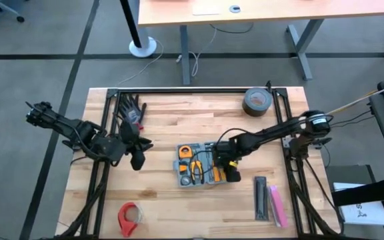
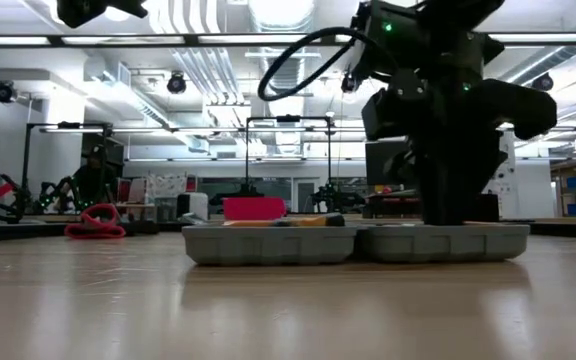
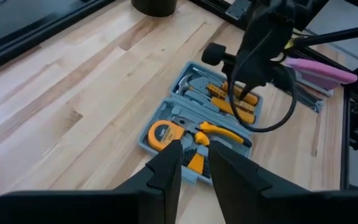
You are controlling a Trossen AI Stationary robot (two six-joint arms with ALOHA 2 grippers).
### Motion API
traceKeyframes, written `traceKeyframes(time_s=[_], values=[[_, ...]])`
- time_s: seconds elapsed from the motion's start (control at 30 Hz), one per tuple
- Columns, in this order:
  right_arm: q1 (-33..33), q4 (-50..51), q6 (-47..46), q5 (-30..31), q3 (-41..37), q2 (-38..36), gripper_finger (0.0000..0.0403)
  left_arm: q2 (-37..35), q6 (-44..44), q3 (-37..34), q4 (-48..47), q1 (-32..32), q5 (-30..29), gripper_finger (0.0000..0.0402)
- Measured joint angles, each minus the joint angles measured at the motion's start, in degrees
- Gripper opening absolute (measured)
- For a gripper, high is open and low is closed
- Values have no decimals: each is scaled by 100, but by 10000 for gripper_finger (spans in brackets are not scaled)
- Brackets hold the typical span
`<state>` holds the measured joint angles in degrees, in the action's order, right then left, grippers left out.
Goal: Prefit tool cases
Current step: Adjust the tools in the gray tool box
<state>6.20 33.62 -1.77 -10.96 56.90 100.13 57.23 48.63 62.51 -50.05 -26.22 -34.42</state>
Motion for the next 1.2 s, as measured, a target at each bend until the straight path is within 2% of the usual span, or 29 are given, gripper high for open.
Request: traceKeyframes(time_s=[0.23, 0.57, 0.93, 1.2], values=[[17, 334, 38, 90, 539, -233, 108, 0, -8, 6, -47, 0, 51, 88], [14, 1382, 194, 402, 1198, -353, 113, 0, -10, -4, -68, 0, 64, 83], [14, 1921, 174, 385, 1200, -403, 98, 0, -12, -6, -55, 0, 62, 84], [14, 1830, 192, 343, 1128, -186, 104, 7, -3, -6, -50, 0, 58, 87]])
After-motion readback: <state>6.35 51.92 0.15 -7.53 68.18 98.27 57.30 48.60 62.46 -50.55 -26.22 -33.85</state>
